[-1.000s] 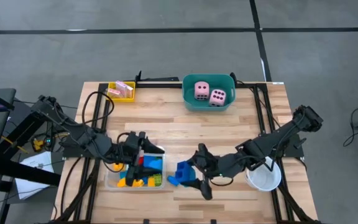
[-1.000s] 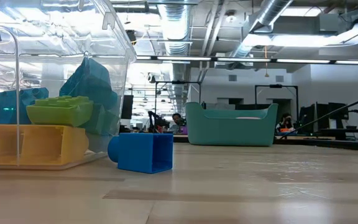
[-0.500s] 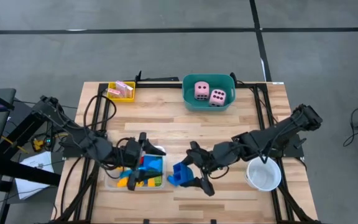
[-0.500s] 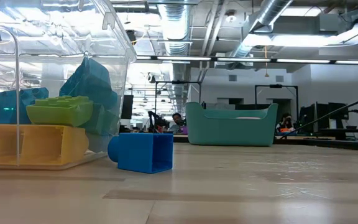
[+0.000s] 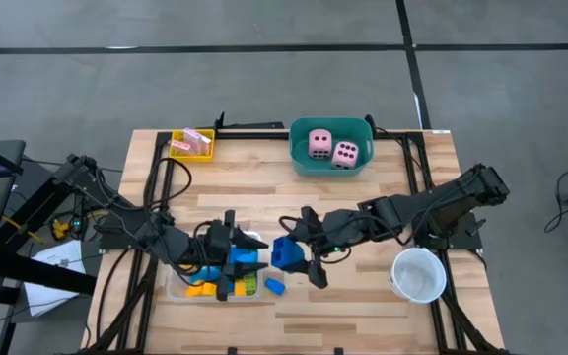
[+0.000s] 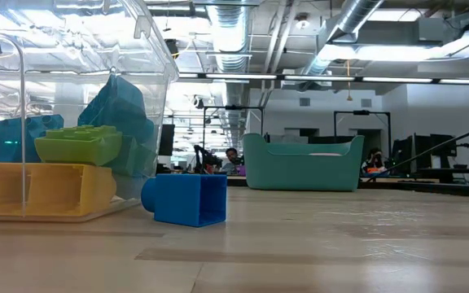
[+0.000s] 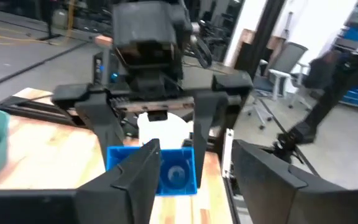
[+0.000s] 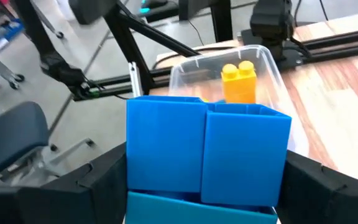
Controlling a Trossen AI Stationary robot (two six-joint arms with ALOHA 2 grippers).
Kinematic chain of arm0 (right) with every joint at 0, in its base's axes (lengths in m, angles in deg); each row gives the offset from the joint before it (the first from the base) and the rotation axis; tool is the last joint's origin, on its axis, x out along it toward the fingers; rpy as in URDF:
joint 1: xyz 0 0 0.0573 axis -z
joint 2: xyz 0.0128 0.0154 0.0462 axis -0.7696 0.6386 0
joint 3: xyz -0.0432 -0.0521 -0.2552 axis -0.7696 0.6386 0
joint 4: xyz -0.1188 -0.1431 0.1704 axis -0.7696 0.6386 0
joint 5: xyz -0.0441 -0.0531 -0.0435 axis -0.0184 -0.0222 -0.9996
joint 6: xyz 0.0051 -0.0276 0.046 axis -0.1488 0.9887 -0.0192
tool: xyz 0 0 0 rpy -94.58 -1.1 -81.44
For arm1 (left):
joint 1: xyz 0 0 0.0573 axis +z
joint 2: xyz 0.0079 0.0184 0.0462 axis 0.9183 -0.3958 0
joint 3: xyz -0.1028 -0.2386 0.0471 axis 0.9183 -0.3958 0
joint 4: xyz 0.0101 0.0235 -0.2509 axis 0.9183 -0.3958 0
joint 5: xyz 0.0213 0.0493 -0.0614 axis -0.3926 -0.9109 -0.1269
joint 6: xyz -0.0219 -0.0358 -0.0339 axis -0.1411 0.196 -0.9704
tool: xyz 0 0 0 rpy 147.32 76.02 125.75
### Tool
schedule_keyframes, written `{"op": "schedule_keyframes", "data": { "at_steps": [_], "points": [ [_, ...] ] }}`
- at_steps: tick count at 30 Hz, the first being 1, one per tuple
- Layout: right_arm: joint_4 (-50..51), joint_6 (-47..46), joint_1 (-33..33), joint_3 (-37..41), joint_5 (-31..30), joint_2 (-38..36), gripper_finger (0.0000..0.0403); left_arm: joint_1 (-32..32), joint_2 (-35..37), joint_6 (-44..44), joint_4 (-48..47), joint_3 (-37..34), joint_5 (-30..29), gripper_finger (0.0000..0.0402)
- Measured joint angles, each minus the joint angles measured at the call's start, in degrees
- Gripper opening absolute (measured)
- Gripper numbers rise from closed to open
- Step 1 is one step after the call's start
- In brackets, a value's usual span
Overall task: Pick & Place Toys
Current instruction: Put the blue game pieces into the transparent bin
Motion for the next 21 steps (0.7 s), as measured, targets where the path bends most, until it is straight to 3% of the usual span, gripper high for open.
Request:
{"op": "schedule_keyframes", "data": {
  "at_steps": [11,21],
  "points": [
    [2.12,1.67,0.57,-0.02,-0.04,0.02,0.0302,2.23,-0.2,-2.26,-4.4,0.01,-1.84,0.0143],
    [2.45,2.08,0.64,0.0,0.0,0.04,0.0302,4.37,-0.2,-2.59,-6.94,0.02,4.82,0.016]
  ]
}}
